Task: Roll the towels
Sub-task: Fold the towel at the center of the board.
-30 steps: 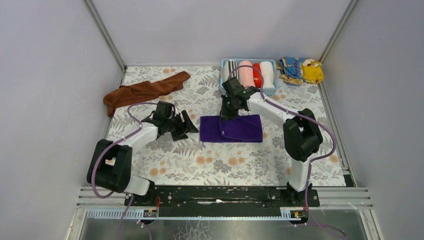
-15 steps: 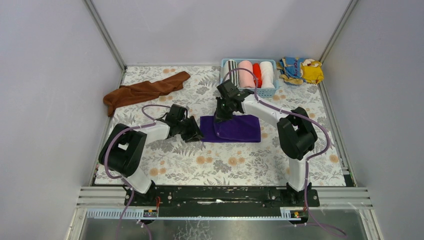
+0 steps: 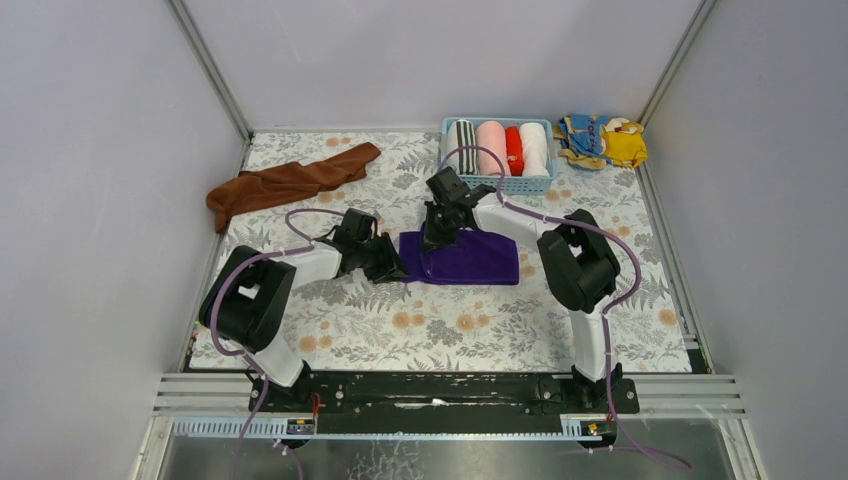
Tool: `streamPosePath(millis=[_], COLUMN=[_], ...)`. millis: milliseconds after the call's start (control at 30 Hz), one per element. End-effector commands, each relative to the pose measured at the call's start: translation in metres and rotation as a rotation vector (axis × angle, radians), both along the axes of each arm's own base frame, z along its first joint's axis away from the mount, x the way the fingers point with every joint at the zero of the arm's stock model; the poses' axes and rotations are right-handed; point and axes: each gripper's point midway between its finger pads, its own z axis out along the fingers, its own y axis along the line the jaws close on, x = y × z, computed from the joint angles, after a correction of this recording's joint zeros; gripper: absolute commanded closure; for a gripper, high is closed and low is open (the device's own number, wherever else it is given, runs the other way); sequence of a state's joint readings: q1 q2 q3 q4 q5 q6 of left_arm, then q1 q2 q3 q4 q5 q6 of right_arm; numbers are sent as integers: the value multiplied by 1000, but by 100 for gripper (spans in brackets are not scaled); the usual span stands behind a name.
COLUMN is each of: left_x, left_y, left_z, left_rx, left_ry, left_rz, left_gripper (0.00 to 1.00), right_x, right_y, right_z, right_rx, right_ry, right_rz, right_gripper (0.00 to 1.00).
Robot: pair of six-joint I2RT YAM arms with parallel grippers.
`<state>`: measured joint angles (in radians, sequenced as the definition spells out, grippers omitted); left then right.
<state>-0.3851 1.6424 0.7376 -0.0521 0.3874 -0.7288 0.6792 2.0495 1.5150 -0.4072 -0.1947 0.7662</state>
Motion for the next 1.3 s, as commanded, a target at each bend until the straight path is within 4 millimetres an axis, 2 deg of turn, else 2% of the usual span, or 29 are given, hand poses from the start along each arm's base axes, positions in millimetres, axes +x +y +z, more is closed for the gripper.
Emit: streamPosePath(millis=[0,200,600,767,900,967,1067,1167,1267], left_x=[-3,-5,-5,-5,-6,-7,-8,-12,-14], left_y=[7,9,9,11,17,21,29,38,45], left_z=[-18,-19,-19,-19,-15,-12,-7,1,18], left_rx=[61,69,82,92,118,135,169,201,219], left_ry=[11,12,5,4,-7,-18,-28,-44,-78], left_rz=[11,10,9,14,30,43,58,73,90], left_gripper=[69,70,70,70,68,65,61,56,49], right_x=[6,2,-2,-1,-6,-9,-12,-16,-21], right_y=[22,20,38,35,31,32,26,14,-8], right_z=[28,29,21,10,-4,1,20,47,69], right_rx=[84,81,158,130,109,126,132,126,97], right_ry=[-46,-44,3,8,36,29,-21,-101,-191], right_rz=[14,16,25,22,35,51,80,110,122], right_gripper=[92,90,87,80,69,64,56,50,45])
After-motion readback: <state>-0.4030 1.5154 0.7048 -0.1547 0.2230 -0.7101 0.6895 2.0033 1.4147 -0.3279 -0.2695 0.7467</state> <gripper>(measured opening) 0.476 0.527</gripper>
